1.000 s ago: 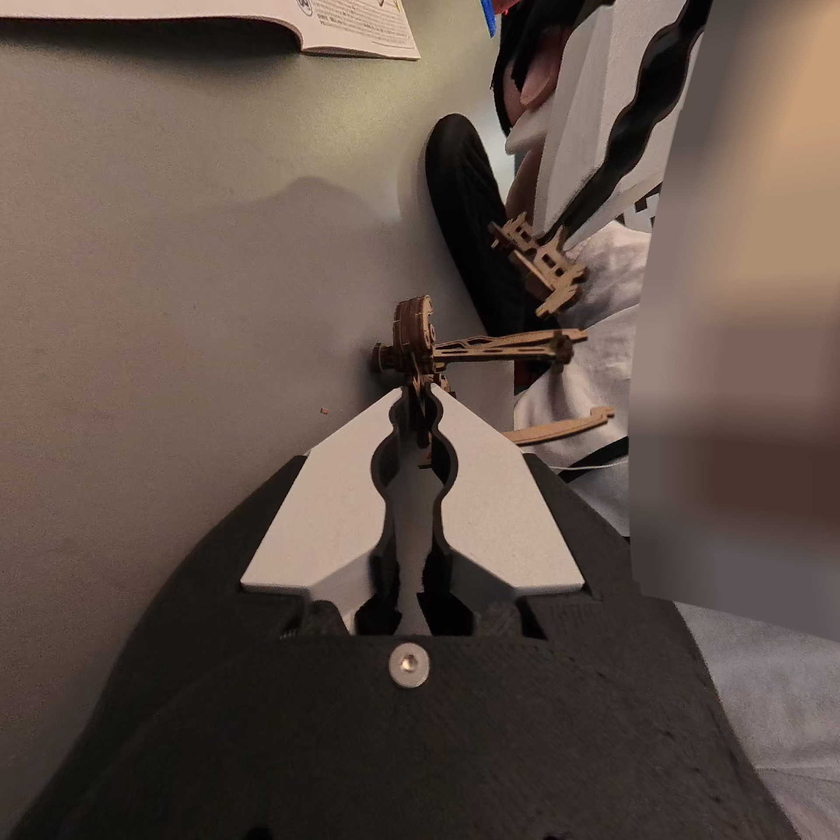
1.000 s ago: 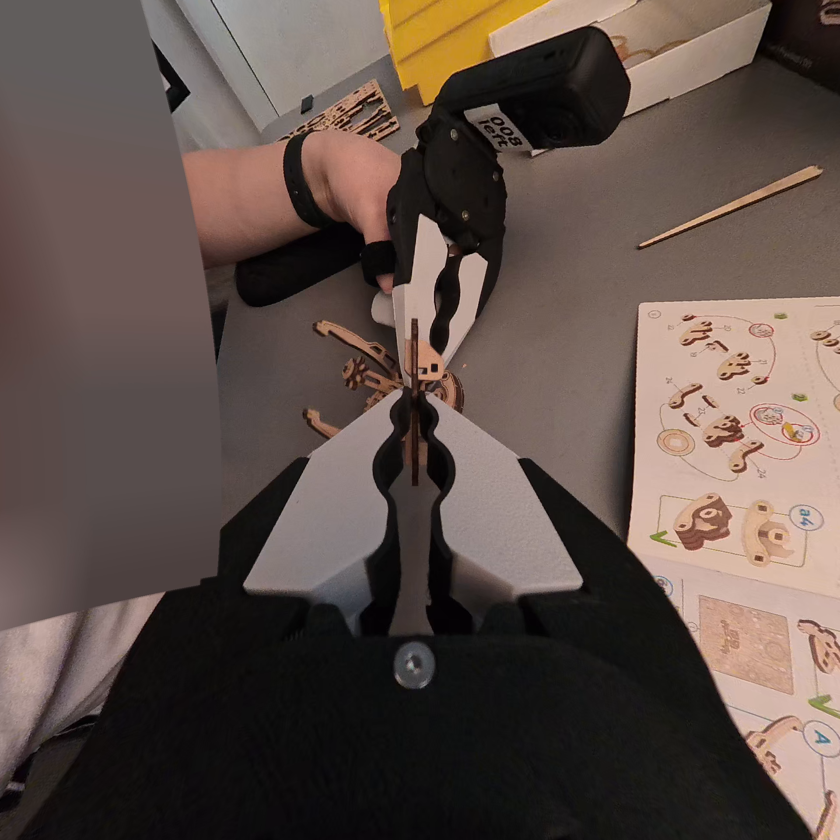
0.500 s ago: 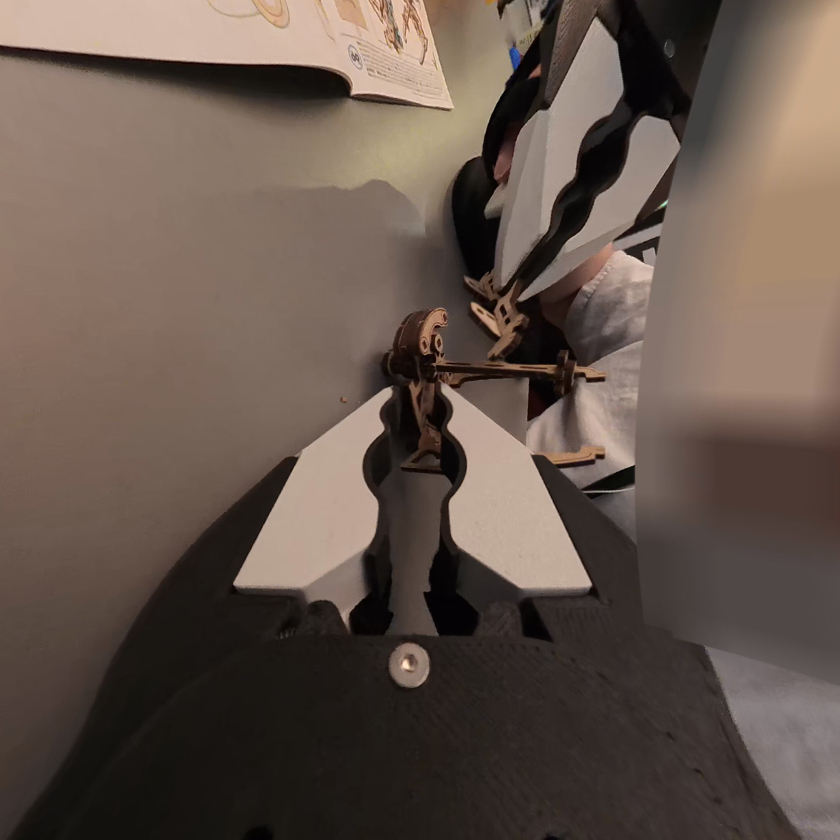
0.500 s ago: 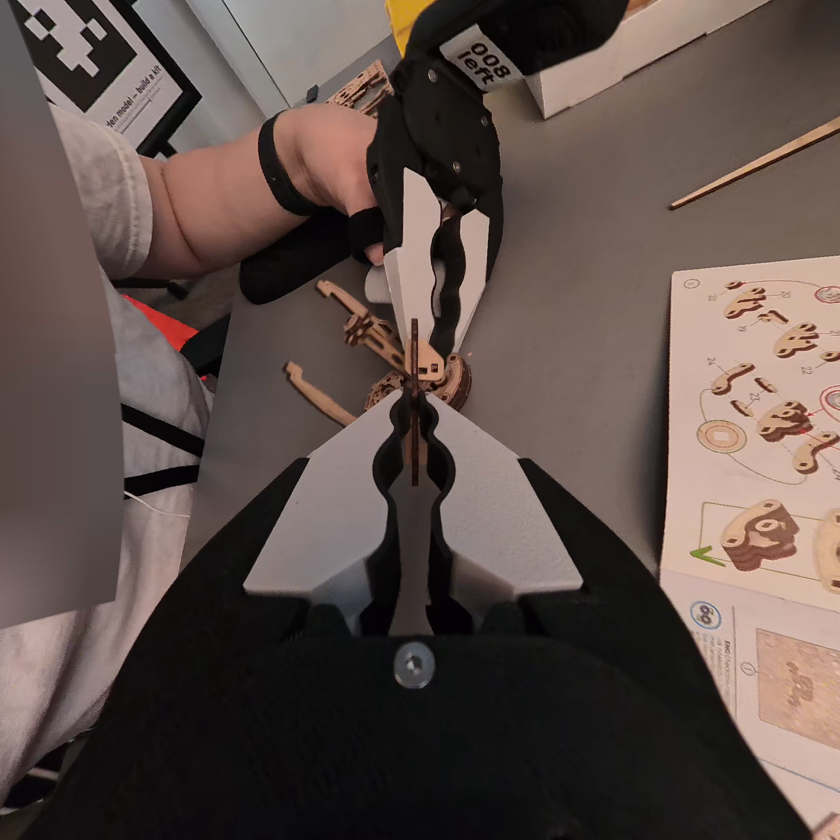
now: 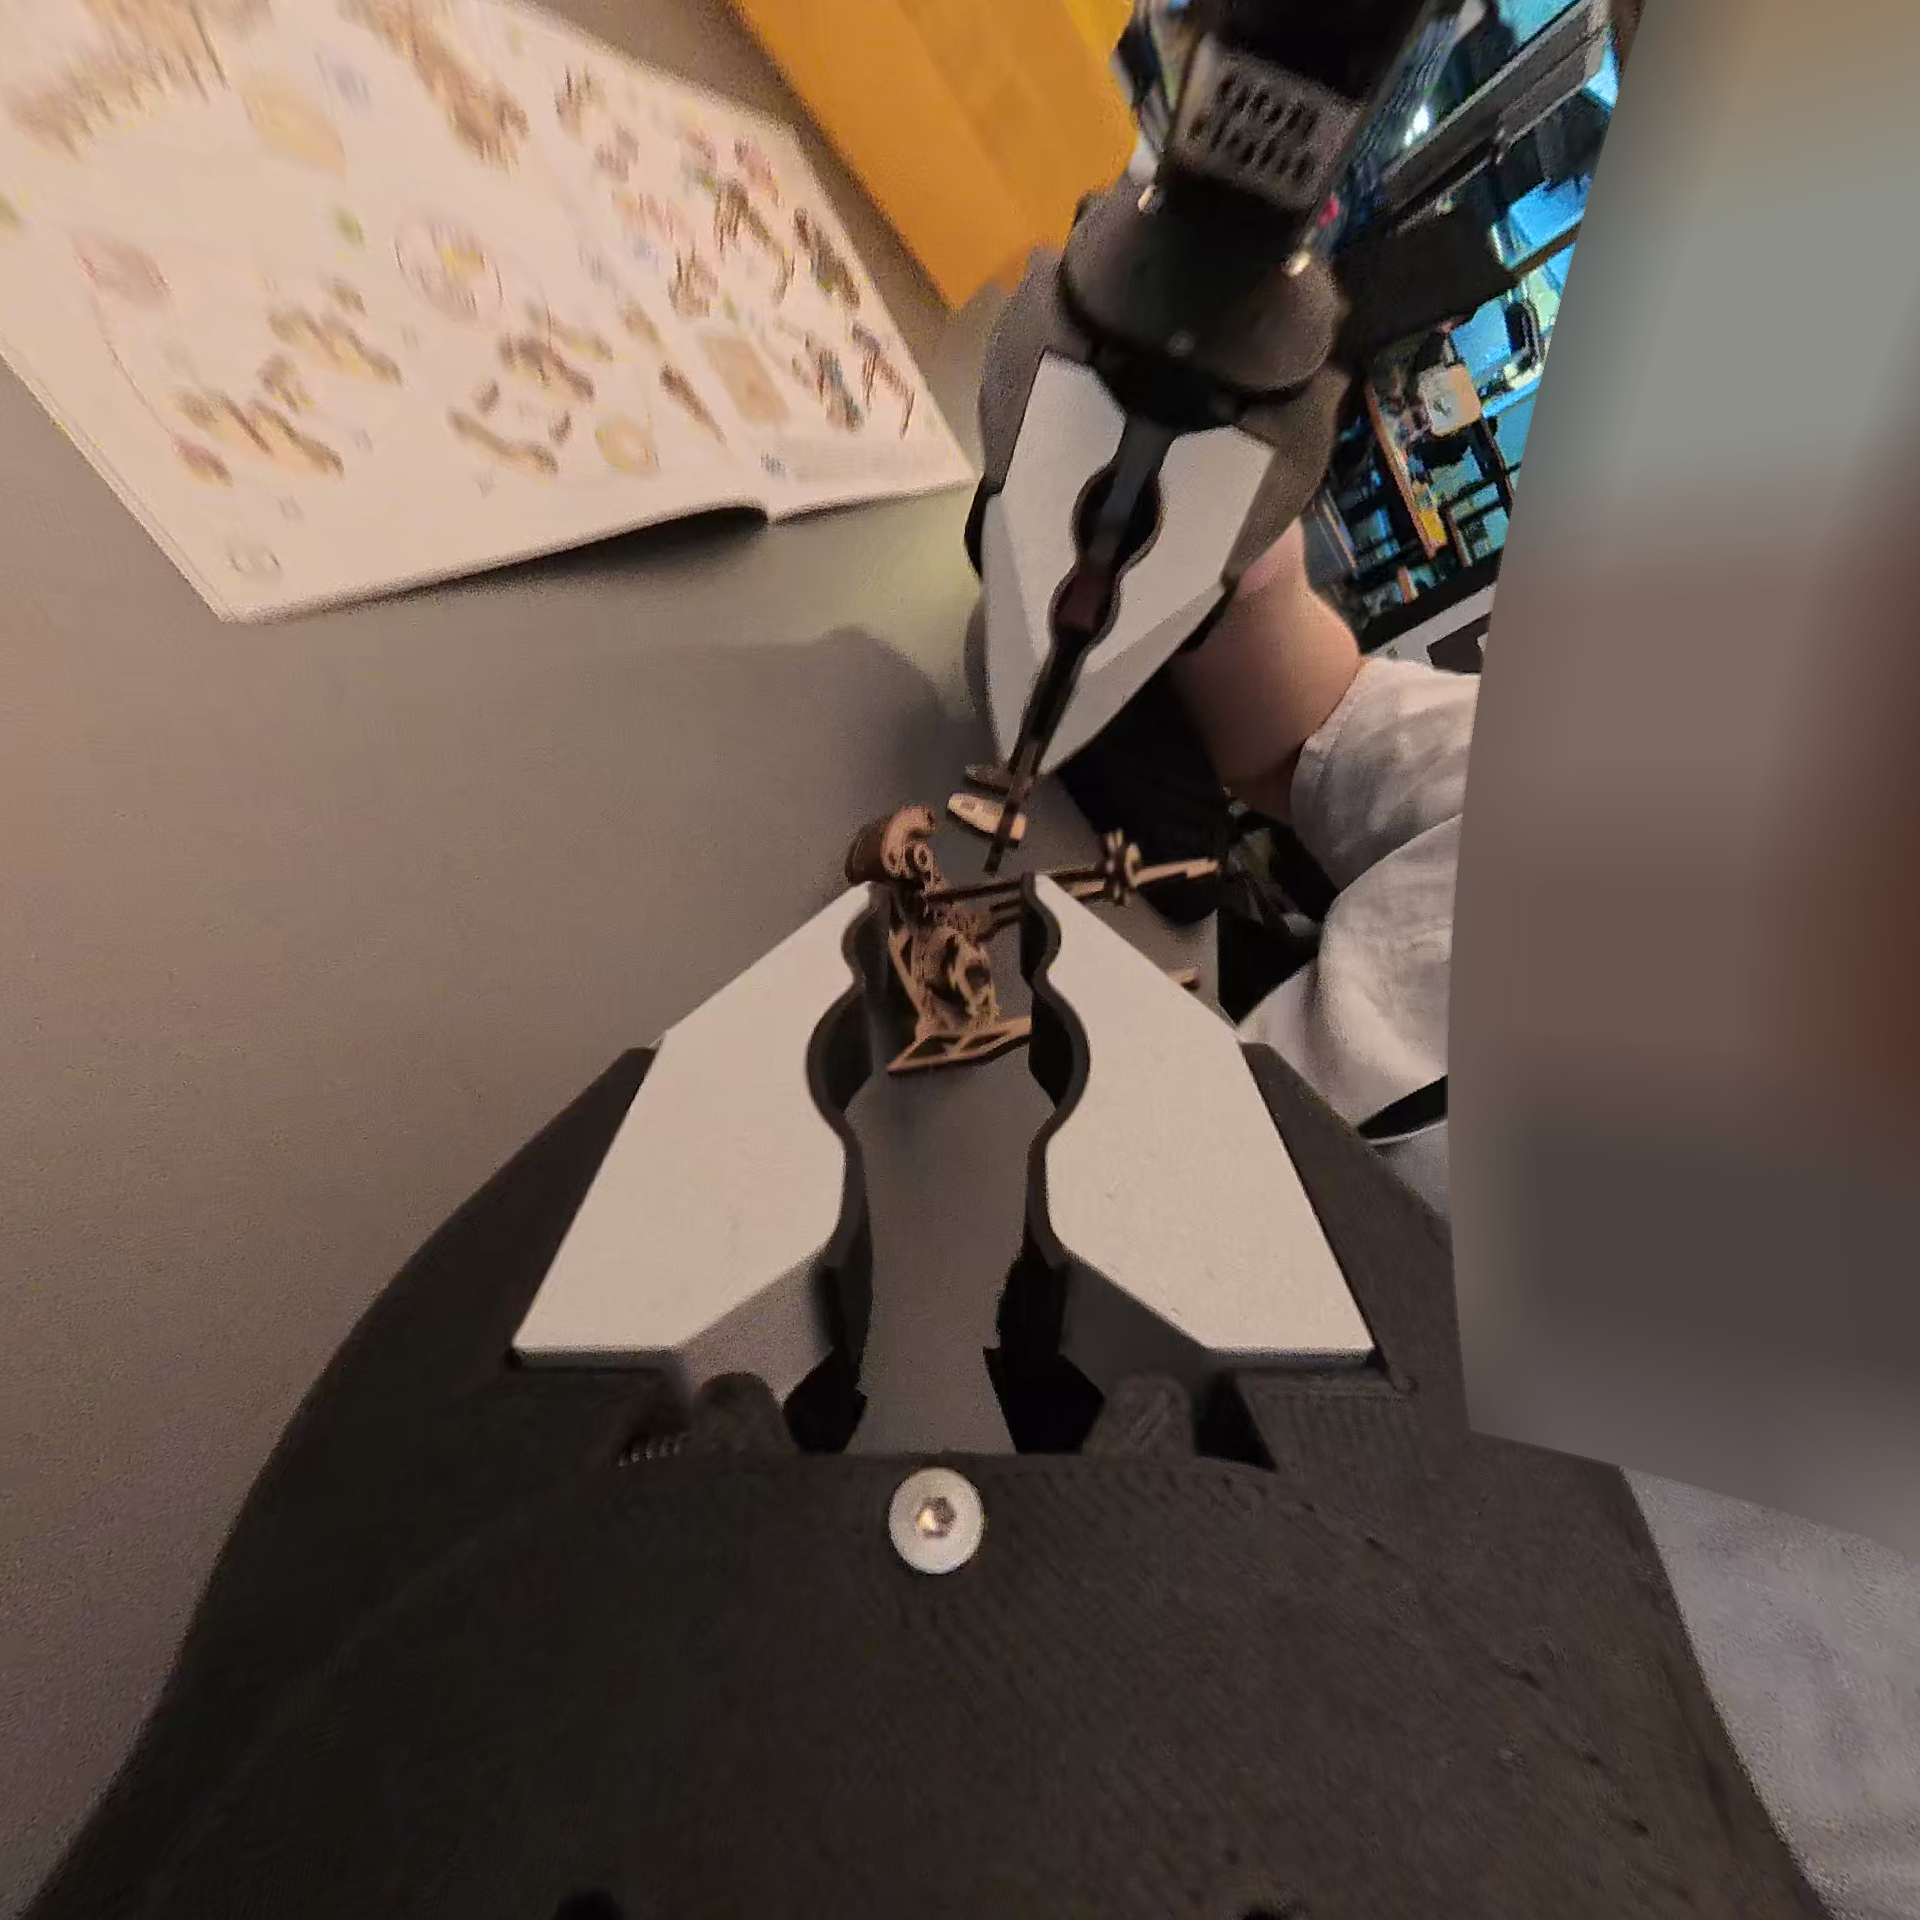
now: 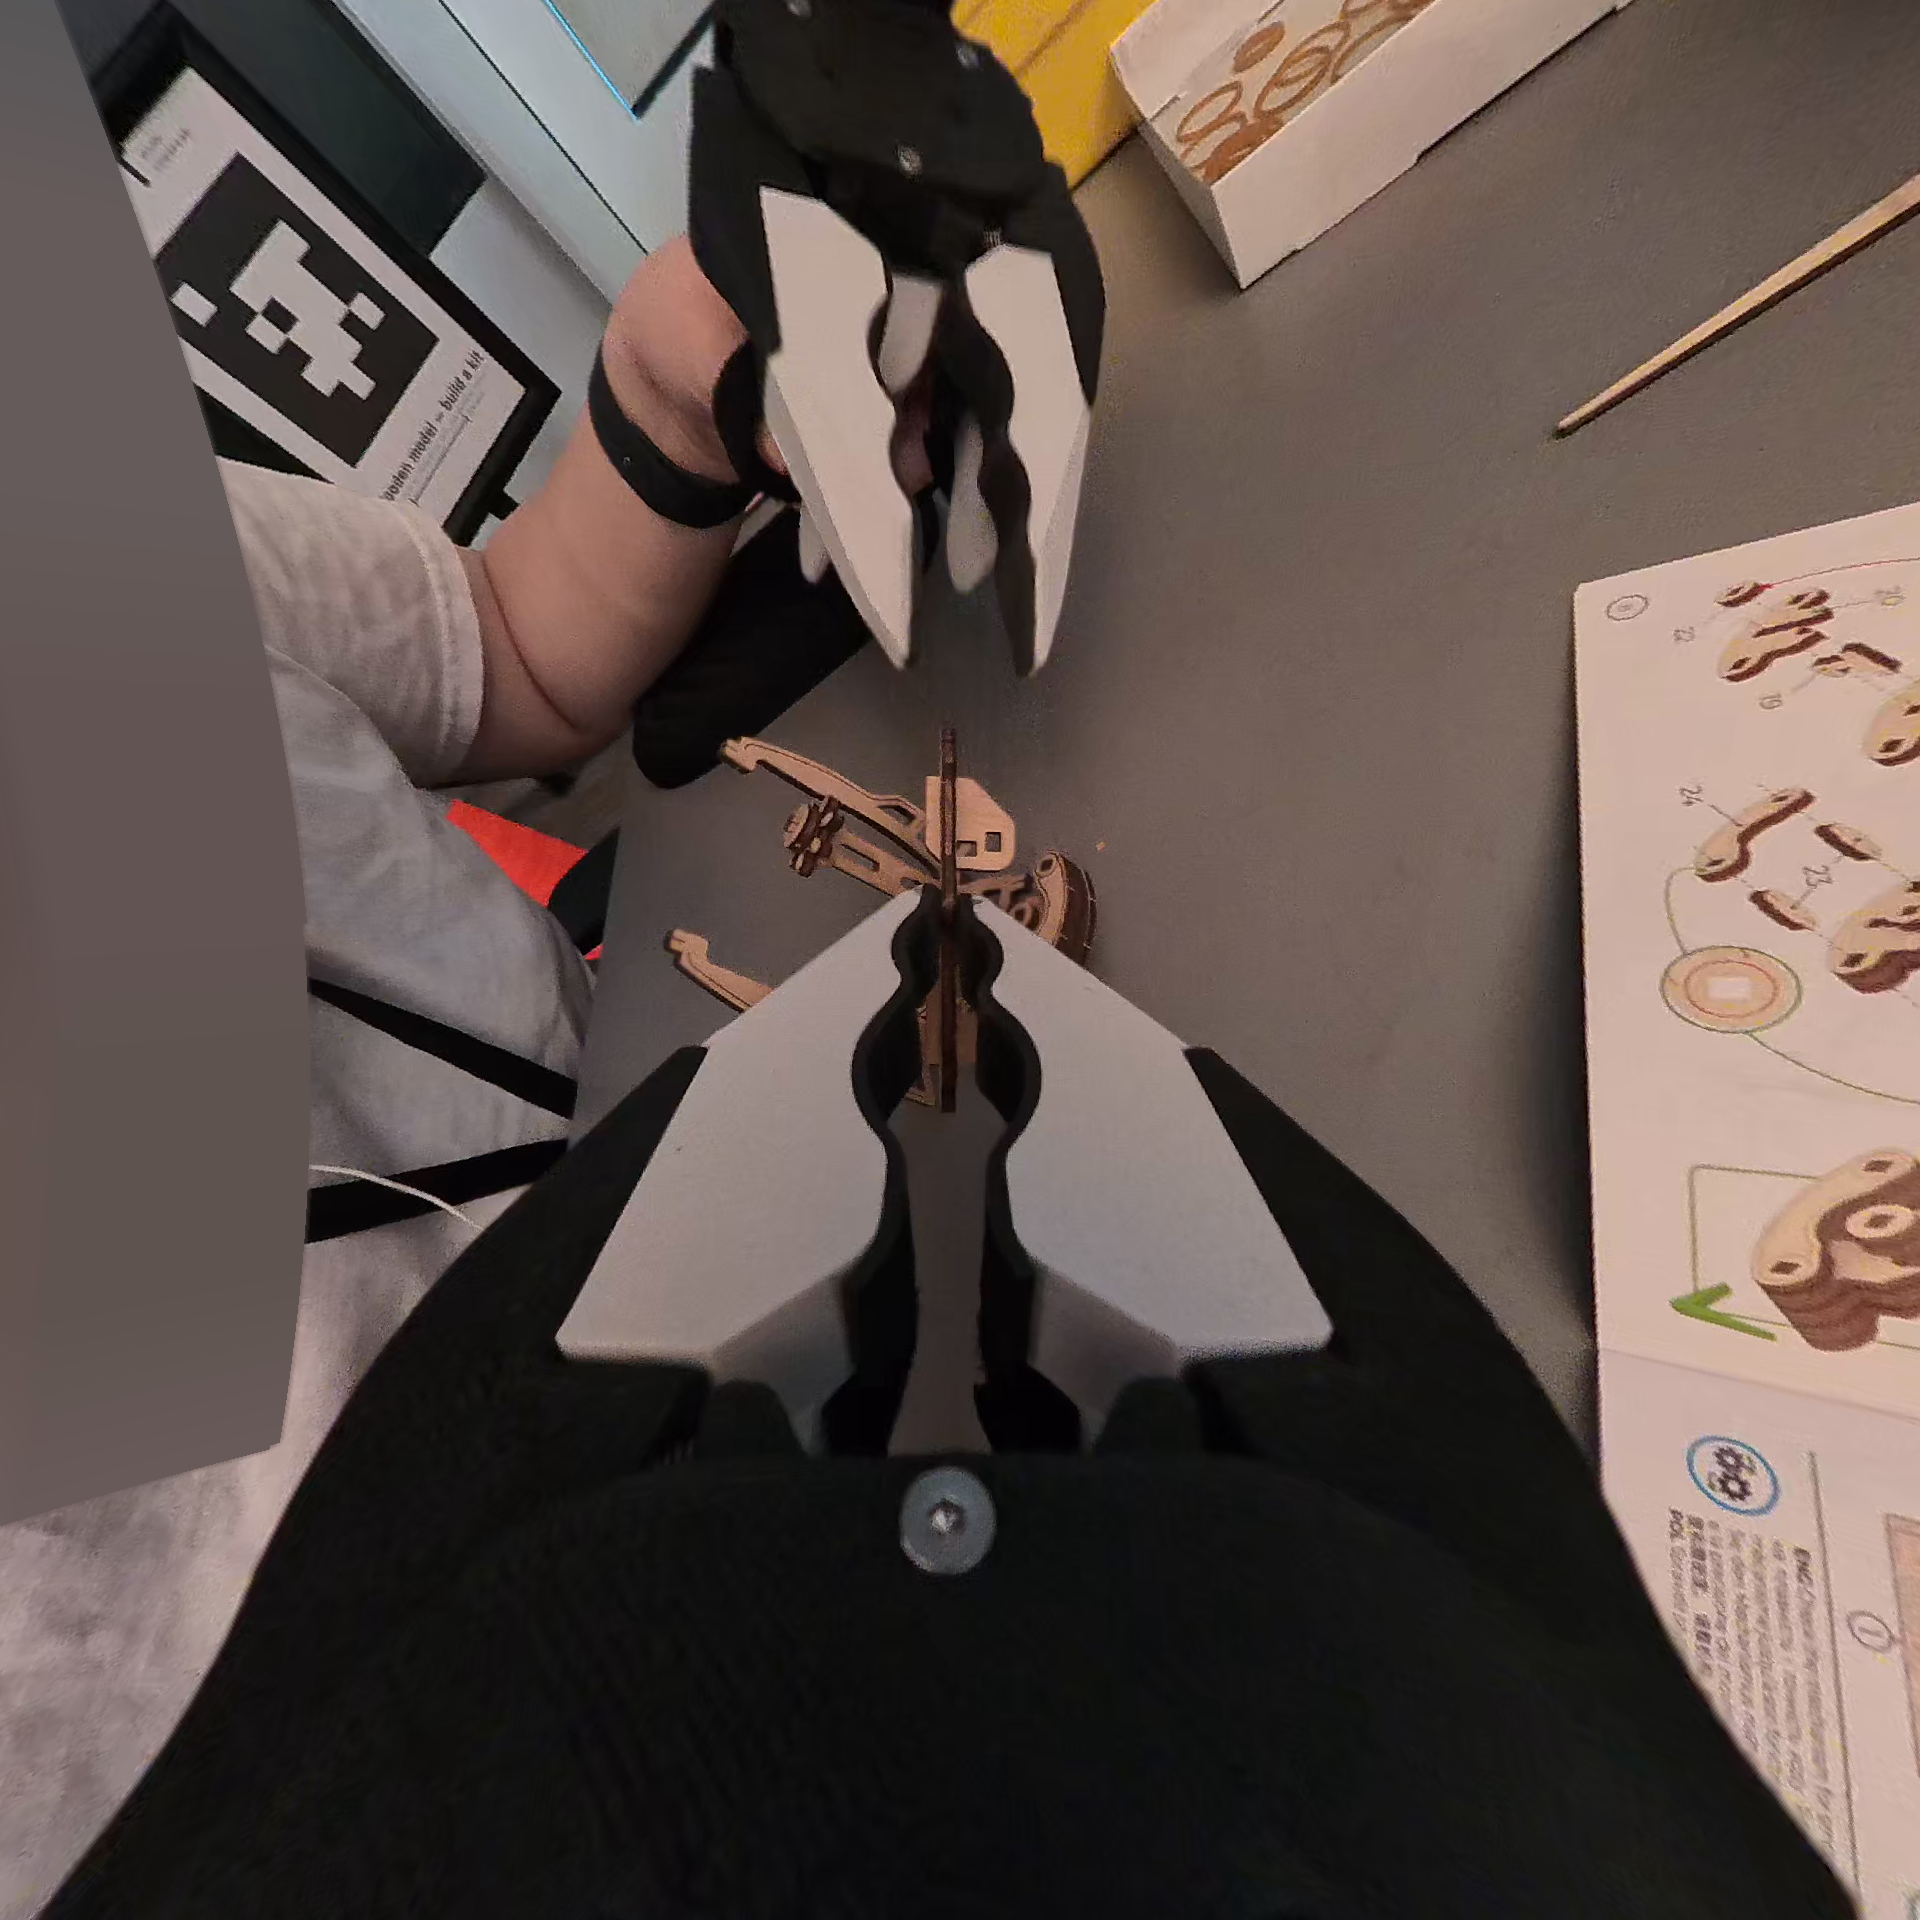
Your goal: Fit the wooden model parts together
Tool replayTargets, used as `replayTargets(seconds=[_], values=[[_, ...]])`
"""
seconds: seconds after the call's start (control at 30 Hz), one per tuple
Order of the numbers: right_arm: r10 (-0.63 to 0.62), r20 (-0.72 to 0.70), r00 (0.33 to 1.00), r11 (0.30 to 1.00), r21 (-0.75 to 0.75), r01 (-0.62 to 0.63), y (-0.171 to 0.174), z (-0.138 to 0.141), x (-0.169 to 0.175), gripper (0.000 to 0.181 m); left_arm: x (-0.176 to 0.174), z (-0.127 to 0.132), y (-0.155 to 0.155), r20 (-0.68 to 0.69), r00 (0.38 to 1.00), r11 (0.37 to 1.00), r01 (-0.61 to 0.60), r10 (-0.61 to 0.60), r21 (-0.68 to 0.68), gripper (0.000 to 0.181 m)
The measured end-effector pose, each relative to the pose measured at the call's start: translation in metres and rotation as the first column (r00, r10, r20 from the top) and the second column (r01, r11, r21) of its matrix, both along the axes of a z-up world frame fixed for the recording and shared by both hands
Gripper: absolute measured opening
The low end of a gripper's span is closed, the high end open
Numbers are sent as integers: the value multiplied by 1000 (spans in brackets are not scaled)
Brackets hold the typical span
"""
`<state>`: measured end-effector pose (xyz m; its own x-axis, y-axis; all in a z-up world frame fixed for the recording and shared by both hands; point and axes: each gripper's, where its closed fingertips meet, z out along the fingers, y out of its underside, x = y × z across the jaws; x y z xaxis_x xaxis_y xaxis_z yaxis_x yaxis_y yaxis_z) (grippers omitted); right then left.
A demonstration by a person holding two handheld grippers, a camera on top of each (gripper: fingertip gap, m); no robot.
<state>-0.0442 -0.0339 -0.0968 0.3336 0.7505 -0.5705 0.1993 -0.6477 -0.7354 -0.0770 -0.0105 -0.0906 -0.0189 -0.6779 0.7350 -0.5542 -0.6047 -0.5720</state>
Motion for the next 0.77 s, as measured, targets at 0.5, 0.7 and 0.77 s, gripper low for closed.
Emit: replayTargets(seconds=[0.5,0.7,0.77], values=[[11,20,1000,1000,29,-11,8,9,-10,1,19,10,-14,129,986,992,95,-106,86,0],[-46,25,999,988,146,42,16,20,7,25,15,12,-10,133,988,995,72,-81,76,0],[-108,45,993,950,298,90,16,28,22,27,12,7,-10,109,992,998,62,-62,0,0]])
